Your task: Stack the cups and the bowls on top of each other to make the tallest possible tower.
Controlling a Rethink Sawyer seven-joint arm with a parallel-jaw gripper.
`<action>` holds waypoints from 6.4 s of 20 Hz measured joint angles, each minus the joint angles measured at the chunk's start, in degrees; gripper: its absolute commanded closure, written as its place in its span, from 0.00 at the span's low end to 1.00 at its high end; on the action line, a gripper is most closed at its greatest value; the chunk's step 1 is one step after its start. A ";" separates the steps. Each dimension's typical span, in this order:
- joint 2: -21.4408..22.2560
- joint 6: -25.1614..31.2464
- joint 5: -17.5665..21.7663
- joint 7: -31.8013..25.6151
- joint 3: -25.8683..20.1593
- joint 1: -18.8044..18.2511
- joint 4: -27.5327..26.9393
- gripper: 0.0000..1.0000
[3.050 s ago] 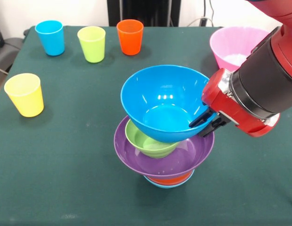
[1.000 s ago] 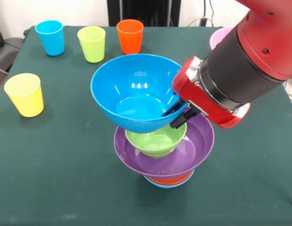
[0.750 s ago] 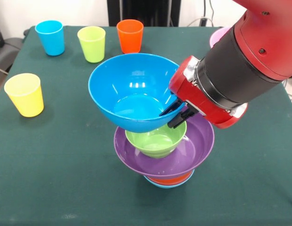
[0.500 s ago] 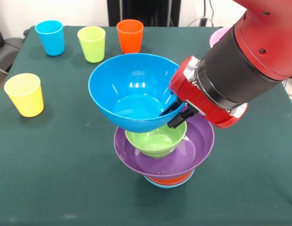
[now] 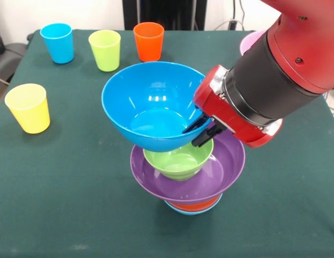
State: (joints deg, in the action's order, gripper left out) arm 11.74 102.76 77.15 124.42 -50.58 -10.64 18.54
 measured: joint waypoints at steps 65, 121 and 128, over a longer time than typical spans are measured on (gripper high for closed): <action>-3.43 -3.24 3.12 0.00 -4.50 1.09 -3.62 1.00; -2.12 -3.29 1.39 0.00 -2.97 1.16 -2.47 1.00; -2.00 -3.30 -0.37 0.00 -2.06 1.33 -2.23 1.00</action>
State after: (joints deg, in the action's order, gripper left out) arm 9.74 99.46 76.78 124.42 -52.64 -9.31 16.30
